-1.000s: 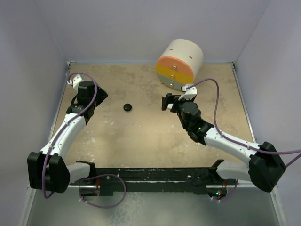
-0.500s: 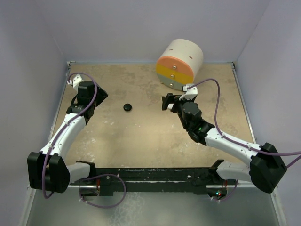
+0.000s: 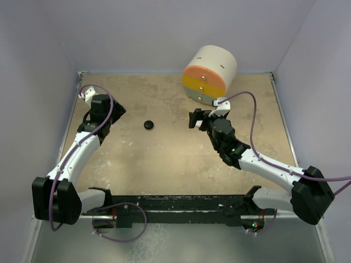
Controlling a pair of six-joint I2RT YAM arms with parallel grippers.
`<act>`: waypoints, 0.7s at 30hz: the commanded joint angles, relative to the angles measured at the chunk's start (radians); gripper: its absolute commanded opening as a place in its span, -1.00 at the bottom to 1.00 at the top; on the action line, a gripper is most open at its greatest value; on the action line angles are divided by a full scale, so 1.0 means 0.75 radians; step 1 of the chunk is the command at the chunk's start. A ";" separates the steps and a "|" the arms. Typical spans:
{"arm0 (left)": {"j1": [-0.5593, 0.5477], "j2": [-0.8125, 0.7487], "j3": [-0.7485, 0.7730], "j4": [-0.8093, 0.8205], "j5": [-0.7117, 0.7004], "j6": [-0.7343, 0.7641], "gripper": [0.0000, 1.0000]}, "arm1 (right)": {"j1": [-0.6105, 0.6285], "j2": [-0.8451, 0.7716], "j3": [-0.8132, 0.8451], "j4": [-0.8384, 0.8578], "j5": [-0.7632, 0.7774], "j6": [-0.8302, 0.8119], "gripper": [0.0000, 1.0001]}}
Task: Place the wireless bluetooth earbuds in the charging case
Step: Reset both arms
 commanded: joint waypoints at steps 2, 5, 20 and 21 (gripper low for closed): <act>0.006 -0.025 0.034 0.033 -0.004 -0.004 0.25 | -0.008 -0.030 0.009 0.034 0.003 -0.009 0.99; 0.006 -0.028 0.038 0.033 -0.004 -0.001 0.25 | -0.009 -0.035 0.009 0.030 0.005 -0.006 0.99; 0.006 -0.032 0.041 0.025 -0.005 -0.003 0.25 | -0.009 -0.060 0.005 0.009 0.008 -0.011 0.99; 0.006 -0.034 0.040 0.026 -0.004 -0.004 0.25 | -0.007 -0.065 0.002 0.011 0.009 -0.011 0.99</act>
